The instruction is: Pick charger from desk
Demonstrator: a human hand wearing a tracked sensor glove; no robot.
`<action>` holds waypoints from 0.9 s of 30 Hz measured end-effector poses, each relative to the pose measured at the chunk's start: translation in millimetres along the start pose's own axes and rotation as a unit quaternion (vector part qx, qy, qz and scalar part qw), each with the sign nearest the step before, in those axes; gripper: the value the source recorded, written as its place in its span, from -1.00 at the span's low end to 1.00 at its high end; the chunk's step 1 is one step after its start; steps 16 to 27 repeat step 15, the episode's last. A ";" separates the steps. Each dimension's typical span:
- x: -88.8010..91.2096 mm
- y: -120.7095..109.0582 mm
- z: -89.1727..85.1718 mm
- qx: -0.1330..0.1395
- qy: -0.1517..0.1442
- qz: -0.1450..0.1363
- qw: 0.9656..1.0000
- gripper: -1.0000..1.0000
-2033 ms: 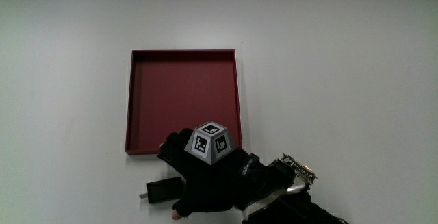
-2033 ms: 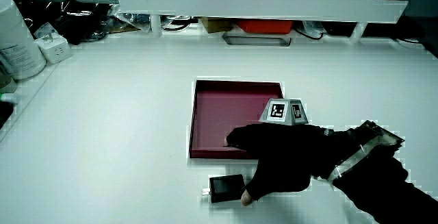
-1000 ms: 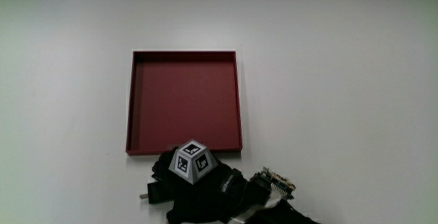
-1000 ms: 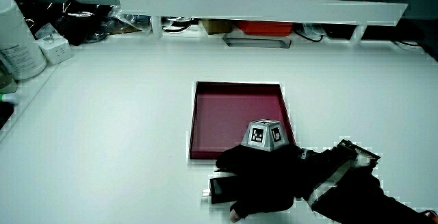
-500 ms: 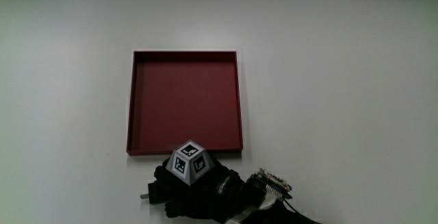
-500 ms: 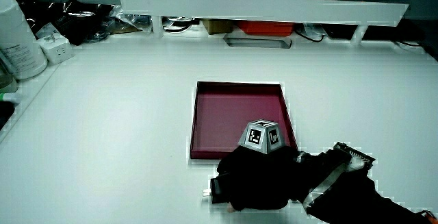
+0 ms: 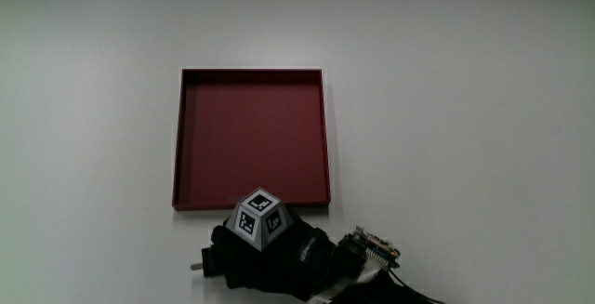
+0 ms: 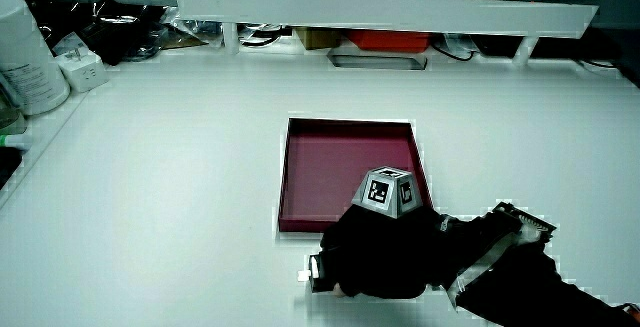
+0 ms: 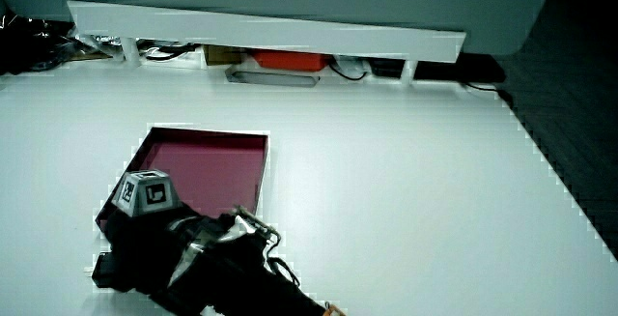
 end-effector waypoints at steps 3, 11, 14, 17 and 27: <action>-1.1 -5.9 9.2 0.003 0.001 0.012 1.000 1.00; -3.2 -32.1 48.7 0.058 0.023 0.036 0.997 1.00; -1.3 -40.3 64.1 0.079 0.013 0.034 0.996 1.00; -0.3 -43.3 69.6 0.083 0.042 0.051 0.994 1.00; -0.3 -43.3 69.6 0.083 0.042 0.051 0.994 1.00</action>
